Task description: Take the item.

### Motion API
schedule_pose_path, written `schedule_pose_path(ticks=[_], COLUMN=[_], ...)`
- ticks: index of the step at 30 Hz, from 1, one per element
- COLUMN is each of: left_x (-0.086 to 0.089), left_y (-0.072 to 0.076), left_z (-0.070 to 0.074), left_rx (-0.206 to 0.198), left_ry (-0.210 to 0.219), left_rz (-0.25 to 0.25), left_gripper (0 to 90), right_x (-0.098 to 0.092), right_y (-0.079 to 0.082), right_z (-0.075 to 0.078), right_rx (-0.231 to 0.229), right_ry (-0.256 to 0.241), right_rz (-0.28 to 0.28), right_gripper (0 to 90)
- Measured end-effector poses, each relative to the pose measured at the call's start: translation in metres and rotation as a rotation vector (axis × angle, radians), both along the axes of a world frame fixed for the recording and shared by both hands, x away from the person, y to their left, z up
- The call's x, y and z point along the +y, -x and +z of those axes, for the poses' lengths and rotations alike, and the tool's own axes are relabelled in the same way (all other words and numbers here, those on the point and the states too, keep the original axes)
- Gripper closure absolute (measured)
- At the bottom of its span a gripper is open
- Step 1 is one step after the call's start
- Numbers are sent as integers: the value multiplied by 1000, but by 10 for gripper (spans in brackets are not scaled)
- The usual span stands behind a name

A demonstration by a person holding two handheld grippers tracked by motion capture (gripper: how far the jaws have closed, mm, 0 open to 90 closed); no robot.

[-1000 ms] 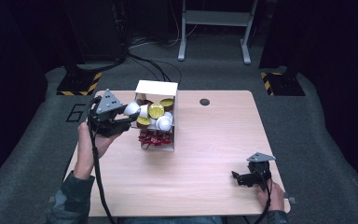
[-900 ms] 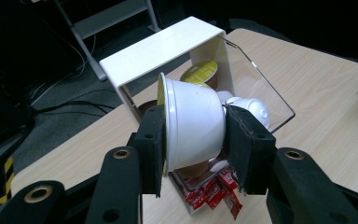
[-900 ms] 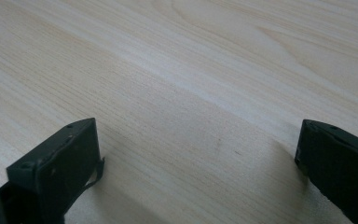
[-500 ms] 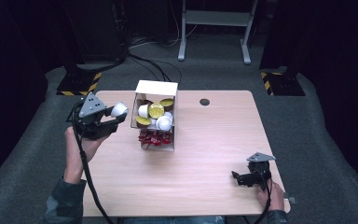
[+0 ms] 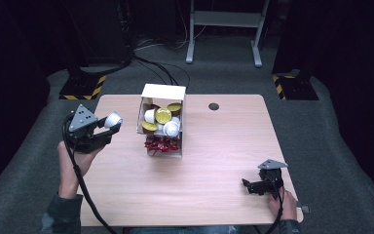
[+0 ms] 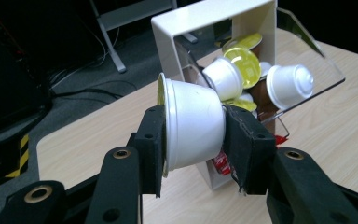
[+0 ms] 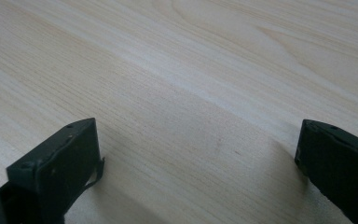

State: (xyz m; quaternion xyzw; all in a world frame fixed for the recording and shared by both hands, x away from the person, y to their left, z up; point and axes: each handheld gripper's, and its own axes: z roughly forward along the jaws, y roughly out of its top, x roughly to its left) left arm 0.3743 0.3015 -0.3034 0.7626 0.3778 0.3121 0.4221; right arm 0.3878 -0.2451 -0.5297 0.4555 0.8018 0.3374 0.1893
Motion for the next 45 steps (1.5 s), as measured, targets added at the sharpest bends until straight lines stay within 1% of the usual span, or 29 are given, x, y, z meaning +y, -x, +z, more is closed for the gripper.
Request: schedule_pose_path(ticks=[3, 5, 11, 12, 13, 15, 22, 26, 27, 28, 30, 34, 39, 44, 45], left_x=[4, 6, 13, 14, 15, 17, 26, 29, 29, 31, 32, 33, 35, 41, 42], left_y=[1, 2, 1, 0, 0, -1, -7, -10, -11, -12, -13, -17, -23, -29, -30], left_z=[-4, -8, -21, -24, -26, -31, -50, -58, -60, -62, -65, -76, -94, -112, -115], left_rx=[8, 5, 27, 21, 34, 40, 67, 82, 75, 85, 86, 103, 133, 168, 170], left_ry=[-3, 4, 10, 12, 6, 7, 27, 30, 34, 32, 42, 39, 46, 64, 68], left_rz=[7, 18, 33, 39, 40, 47, 73, 81, 86, 89, 93, 97, 114, 127, 132], left_gripper=[593, 593, 593, 593, 593, 593, 593, 593, 593, 593, 593, 593, 593, 593, 593], right_x=[0, 0, 0, 0, 0, 0, 0, 0, 0, 0, 0, 0, 0, 0, 0], right_y=[0, 0, 0, 0, 0, 0, 0, 0, 0, 0, 0, 0, 0, 0, 0], right_z=[0, 0, 0, 0, 0, 0, 0, 0, 0, 0, 0, 0, 0, 0, 0], right_rx=[0, 0, 1, 0, 0, 0, 0, 0, 0, 0, 0, 0, 0, 0, 0], right_ry=[0, 0, 0, 0, 0, 0, 0, 0, 0, 0, 0, 0, 0, 0, 0], right_rz=[0, 0, 2, 0, 0, 2, 0, 1, 1, 2, 2, 0, 0, 0, 0], right_gripper=[0, 0, 0, 0, 0, 0, 0, 0, 0, 0, 0, 0, 0, 0, 0])
